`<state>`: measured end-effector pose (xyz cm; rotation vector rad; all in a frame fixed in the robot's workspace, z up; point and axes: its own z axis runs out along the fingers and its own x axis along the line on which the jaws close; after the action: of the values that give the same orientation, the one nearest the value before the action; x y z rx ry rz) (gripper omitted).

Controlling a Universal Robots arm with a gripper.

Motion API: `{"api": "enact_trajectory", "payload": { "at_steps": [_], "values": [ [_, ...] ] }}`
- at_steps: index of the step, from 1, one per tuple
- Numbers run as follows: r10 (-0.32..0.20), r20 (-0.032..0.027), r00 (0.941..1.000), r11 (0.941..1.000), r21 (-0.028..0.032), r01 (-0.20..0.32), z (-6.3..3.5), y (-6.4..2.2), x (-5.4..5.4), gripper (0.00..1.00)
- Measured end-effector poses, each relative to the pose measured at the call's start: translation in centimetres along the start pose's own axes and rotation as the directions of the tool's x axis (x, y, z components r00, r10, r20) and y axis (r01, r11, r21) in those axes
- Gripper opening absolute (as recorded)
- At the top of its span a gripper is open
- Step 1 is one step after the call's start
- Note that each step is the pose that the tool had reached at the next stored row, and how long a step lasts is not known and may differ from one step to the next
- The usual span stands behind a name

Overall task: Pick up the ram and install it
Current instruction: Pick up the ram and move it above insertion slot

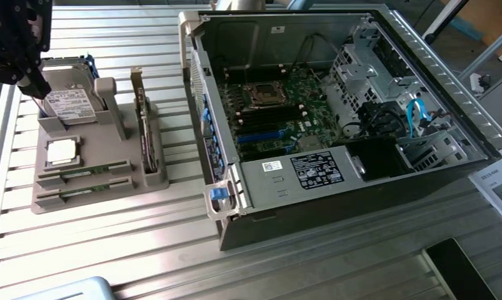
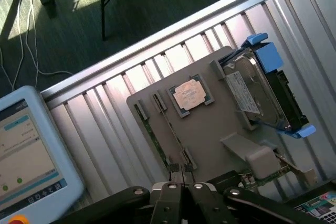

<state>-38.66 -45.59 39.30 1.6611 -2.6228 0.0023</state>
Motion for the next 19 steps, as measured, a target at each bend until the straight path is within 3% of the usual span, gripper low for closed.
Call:
{"api": "enact_trajectory", "payload": {
  "at_steps": [6, 10, 19],
  "values": [
    [-0.086, -0.0017, 0.9963, 0.9963, 0.0027, 0.086, 0.0, -0.01, 0.01, 0.11],
    [-0.14, -0.0029, 0.9901, 0.9901, 0.0043, 0.14, 0.0, -0.01, 0.02, 0.11],
    [-0.295, -0.0069, 0.9556, 0.9555, 0.0086, 0.295, 0.0, -0.01, 0.03, 0.11]
  ]
}}
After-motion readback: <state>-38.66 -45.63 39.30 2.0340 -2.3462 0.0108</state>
